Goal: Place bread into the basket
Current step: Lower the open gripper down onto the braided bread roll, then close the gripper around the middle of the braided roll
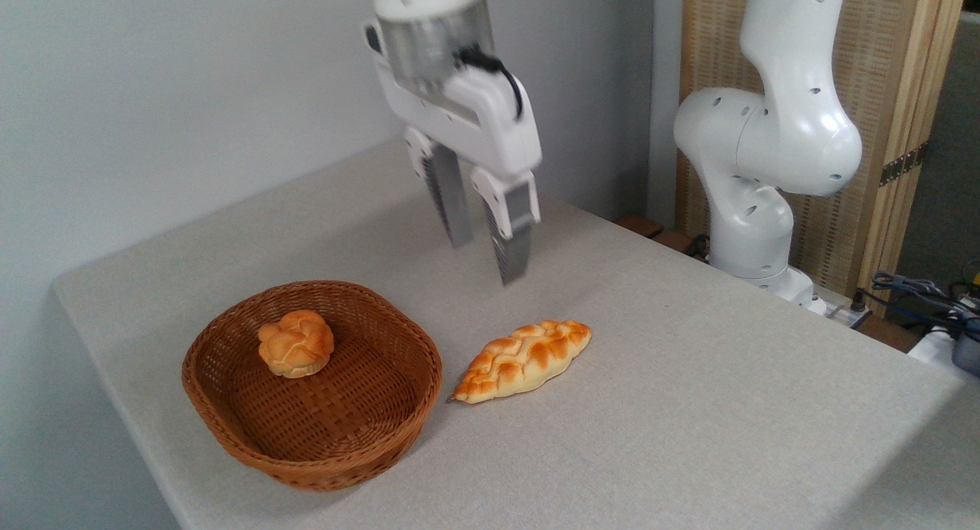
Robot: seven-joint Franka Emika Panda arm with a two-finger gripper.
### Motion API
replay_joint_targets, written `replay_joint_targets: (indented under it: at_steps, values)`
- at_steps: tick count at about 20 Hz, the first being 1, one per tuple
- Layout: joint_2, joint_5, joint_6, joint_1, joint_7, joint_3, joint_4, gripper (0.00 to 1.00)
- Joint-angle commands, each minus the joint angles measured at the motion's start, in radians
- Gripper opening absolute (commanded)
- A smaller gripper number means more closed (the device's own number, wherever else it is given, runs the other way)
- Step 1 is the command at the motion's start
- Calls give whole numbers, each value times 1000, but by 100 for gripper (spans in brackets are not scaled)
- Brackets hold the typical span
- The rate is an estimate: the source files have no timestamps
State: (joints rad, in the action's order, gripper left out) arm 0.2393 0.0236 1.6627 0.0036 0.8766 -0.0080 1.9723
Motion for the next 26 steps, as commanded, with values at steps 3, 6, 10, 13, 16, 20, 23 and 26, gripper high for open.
replay_joint_targets:
  at_steps: [3, 6, 10, 13, 16, 20, 23, 26]
  values:
    - [45, -7, 283, -5, 44, 9, 322, 100]
    - [40, -10, 338, -7, 44, 6, 385, 100]
    - [28, -11, 338, -10, 44, 0, 412, 100]
    - [14, -11, 339, -10, 44, 0, 412, 91]
    - [9, -13, 344, -8, 44, 0, 412, 47]
    - [5, -103, 341, -10, 78, 0, 412, 35]
    - [5, -103, 339, -10, 78, 0, 412, 21]
    - [5, -103, 333, -8, 76, 0, 410, 20]
